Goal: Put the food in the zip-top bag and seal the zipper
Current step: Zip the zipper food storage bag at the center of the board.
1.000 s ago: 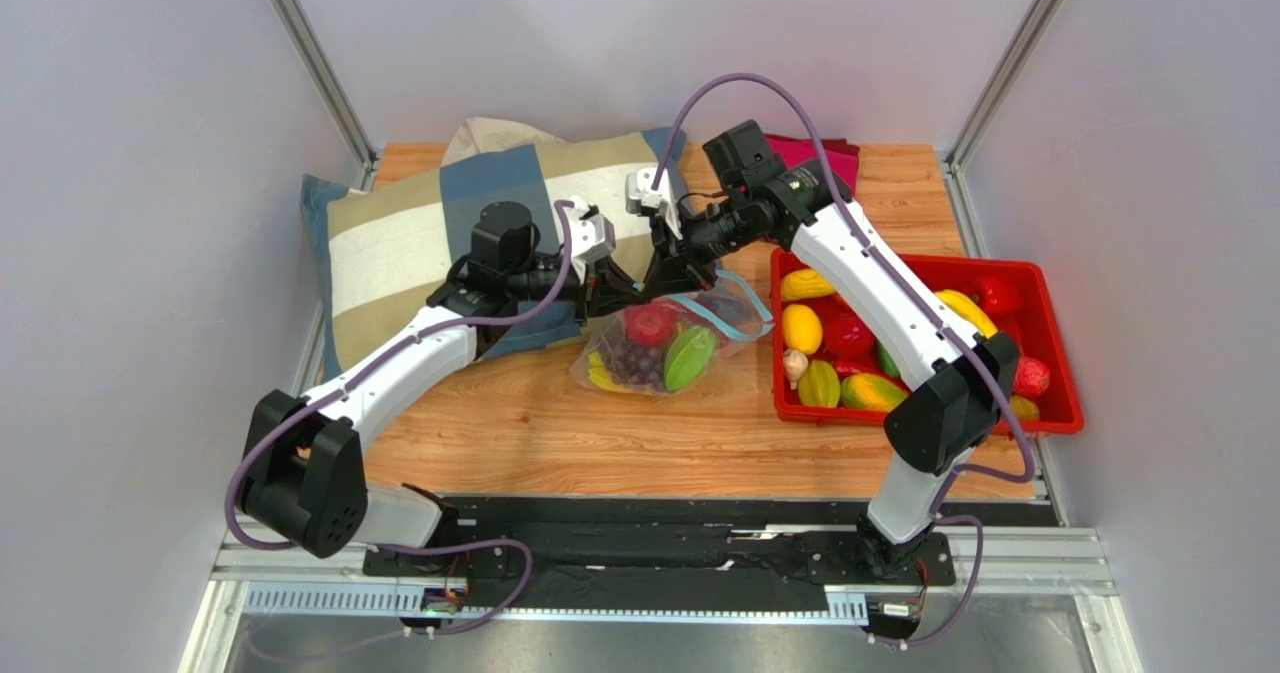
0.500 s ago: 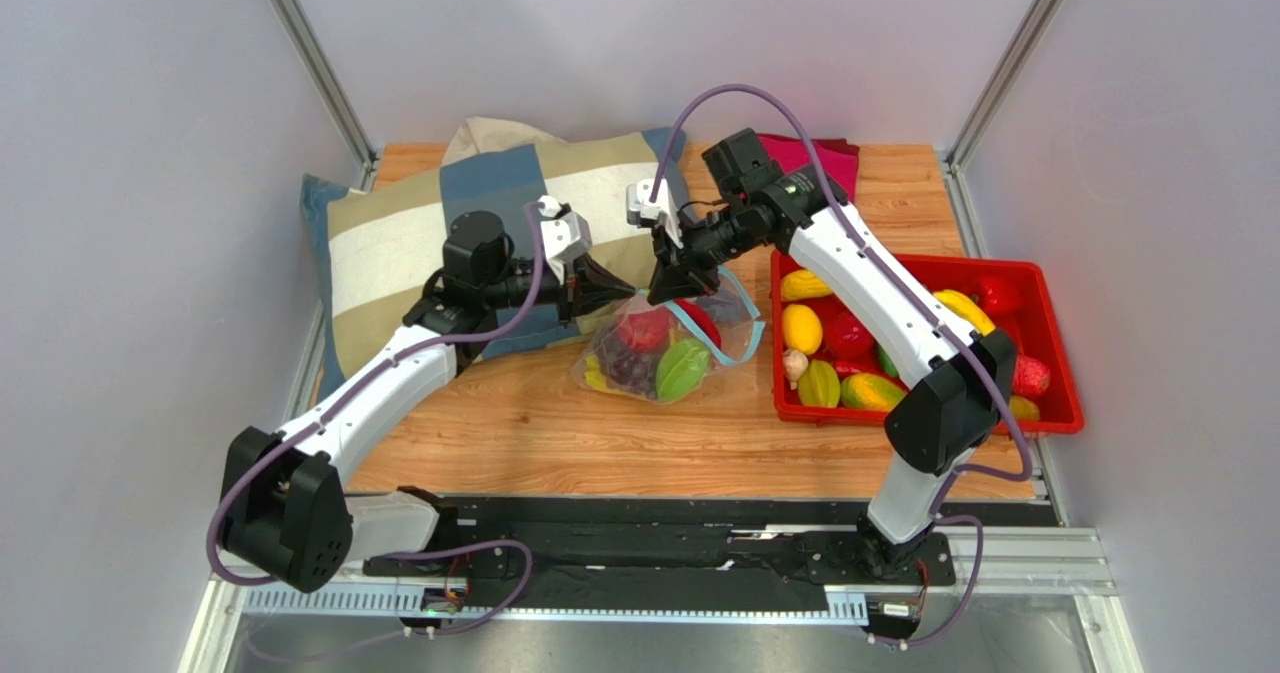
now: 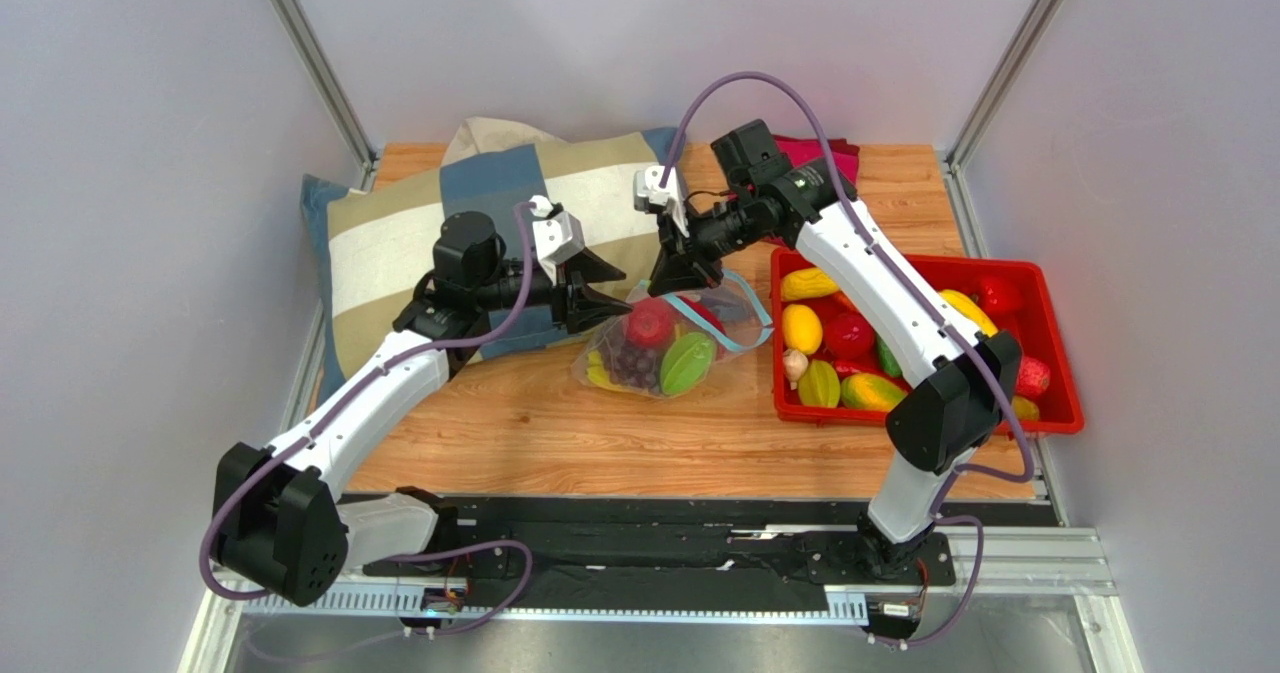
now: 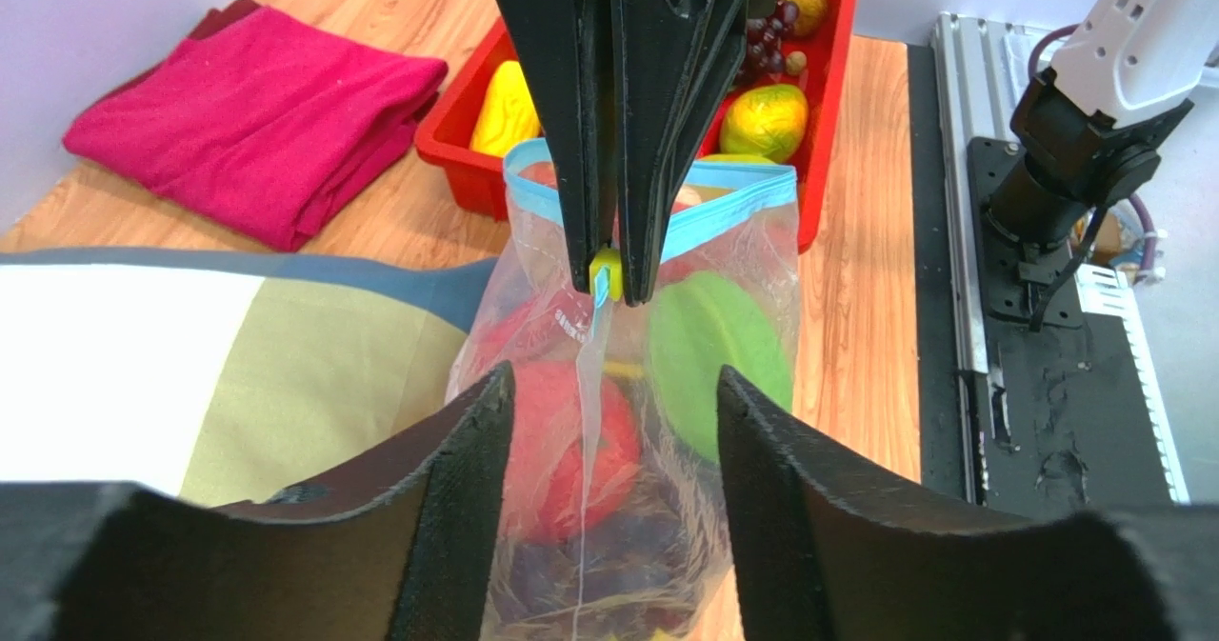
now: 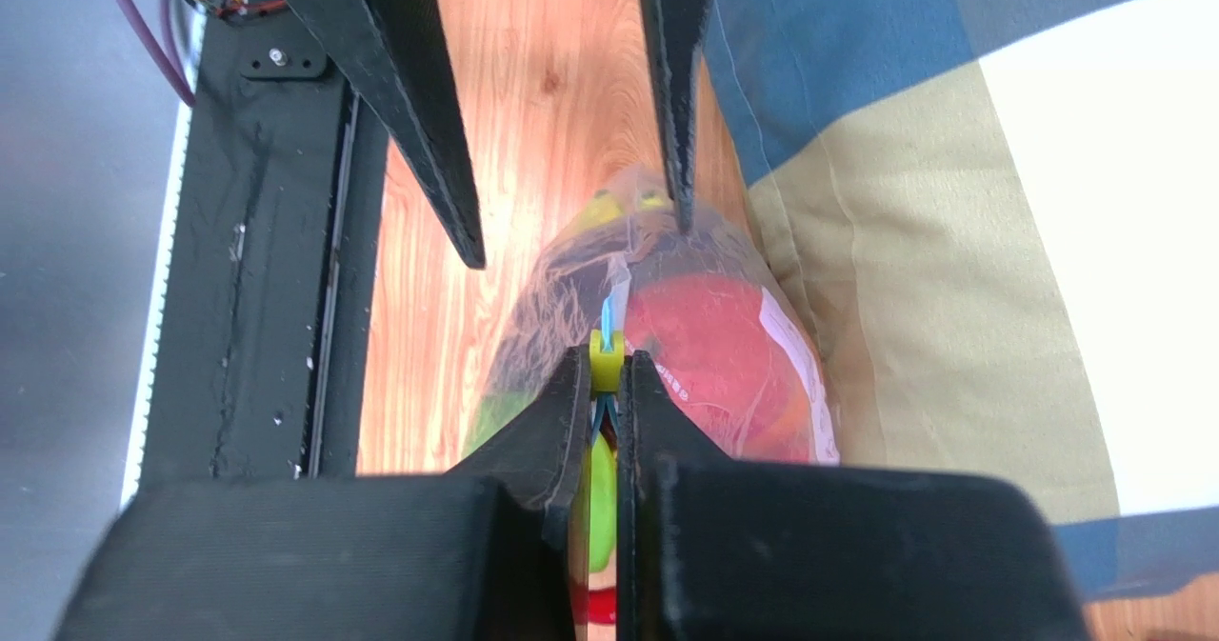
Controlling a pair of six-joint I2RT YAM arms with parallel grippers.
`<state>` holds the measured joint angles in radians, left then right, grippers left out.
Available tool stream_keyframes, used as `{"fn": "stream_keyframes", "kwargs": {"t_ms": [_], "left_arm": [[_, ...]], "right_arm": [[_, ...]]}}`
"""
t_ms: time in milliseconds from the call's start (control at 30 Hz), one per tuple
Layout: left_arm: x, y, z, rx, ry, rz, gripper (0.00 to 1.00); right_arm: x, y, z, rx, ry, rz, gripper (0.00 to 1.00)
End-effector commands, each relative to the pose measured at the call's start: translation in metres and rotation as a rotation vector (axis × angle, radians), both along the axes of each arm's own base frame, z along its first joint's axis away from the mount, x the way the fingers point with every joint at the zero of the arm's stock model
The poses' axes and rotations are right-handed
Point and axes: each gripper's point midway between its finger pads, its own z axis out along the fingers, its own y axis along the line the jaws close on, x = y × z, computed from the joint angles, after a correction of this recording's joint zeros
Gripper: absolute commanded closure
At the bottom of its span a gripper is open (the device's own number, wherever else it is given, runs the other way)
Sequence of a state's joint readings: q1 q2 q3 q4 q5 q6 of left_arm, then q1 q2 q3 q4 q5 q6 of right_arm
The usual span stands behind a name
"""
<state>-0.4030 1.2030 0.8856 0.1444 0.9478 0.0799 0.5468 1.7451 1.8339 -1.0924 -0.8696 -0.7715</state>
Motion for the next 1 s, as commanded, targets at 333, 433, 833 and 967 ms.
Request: {"fn": "stream_keyframes", "kwargs": {"t_ms": [333, 433, 833, 967], "left_arm": [[0.003, -0.022, -0.010, 0.039, -0.040, -0.103, 0.65], [-0.002, -0.021, -0.006, 0.028, -0.036, -0.116, 0.95], [-0.022, -0.019, 0.001, 0.021, -0.050, -0.196, 1.00], [-0.021, -0.019, 0.002, 0.021, -0.045, -0.196, 1.00]], "right_arm": [[-0.019, 0.014, 0.045, 0.133, -0.075, 0.072, 1.00], [-0.021, 0.014, 0.049, 0.126, -0.060, 0.054, 1.00], [-0.009, -0.009, -0.002, -0.069, -0.047, -0.047, 0.10], [-0.007, -0.013, -0.024, -0.113, -0.056, -0.018, 0.23]]}}
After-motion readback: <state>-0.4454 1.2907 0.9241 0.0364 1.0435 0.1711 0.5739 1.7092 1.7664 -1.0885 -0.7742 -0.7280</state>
